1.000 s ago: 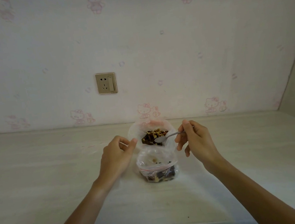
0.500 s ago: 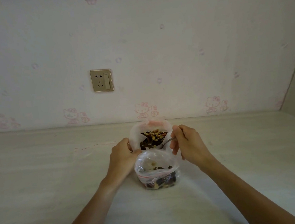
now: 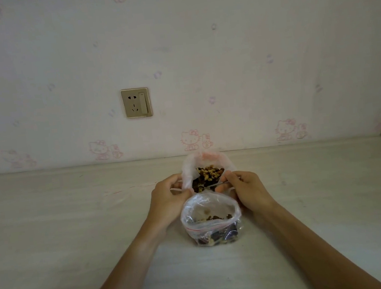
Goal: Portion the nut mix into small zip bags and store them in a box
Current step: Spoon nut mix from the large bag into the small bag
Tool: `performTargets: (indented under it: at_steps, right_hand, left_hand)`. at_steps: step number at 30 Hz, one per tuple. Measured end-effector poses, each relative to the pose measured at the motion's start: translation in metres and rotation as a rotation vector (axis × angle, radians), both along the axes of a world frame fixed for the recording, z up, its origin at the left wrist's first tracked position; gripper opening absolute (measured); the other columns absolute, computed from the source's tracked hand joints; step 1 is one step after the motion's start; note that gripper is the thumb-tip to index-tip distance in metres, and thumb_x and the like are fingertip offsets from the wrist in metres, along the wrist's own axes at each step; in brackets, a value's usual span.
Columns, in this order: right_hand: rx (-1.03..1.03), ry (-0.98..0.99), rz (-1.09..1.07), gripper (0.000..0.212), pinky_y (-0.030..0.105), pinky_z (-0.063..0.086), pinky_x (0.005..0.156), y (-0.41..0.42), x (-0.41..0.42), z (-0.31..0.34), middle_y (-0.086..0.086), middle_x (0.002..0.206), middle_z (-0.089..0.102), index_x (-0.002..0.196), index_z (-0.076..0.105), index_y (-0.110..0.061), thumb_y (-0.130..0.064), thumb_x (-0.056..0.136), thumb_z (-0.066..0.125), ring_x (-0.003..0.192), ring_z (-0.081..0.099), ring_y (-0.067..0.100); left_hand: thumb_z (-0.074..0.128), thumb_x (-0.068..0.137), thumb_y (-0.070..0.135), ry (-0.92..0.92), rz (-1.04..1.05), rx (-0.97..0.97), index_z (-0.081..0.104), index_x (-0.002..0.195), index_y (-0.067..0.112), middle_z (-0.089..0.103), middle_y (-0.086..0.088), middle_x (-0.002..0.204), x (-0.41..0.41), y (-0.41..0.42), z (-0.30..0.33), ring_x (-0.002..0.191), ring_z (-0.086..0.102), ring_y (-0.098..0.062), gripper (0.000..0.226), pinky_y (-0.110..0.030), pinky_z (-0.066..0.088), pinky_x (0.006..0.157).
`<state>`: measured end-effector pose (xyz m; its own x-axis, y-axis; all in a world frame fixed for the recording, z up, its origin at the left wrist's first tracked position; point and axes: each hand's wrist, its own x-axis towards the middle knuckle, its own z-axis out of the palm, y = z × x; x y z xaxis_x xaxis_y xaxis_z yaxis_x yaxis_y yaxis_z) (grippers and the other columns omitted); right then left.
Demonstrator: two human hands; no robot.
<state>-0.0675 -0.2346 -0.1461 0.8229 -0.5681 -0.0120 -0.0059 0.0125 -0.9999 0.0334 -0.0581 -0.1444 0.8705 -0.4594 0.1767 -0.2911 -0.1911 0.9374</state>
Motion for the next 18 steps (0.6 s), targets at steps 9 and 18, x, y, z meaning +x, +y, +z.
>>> performTargets:
  at_steps: [9,18]
  right_hand:
    - [0.139,-0.062,-0.049,0.041,0.035,0.049,0.053,-0.007,0.0,-0.005,0.019,0.084,0.077,0.091,0.072,0.0,-0.025,0.11,0.046,0.05,0.049,0.028]
    - [0.269,-0.085,-0.106,0.038,0.029,0.035,0.042,-0.003,-0.01,0.005,0.01,0.067,0.066,0.091,0.062,-0.004,-0.03,0.111,0.043,0.045,0.051,0.018]
  left_hand:
    - [0.078,0.09,0.013,0.064,0.015,-0.111,0.078,0.098,0.032,0.078,0.008,0.091,-0.002,-0.002,0.0,0.082,0.077,-0.015,0.02,-0.027,0.062,0.069]
    - [0.076,0.093,0.037,0.072,0.122,-0.162,0.074,0.108,0.031,0.077,0.002,0.094,0.0,0.004,0.0,0.08,0.076,-0.015,0.016,-0.032,0.063,0.073]
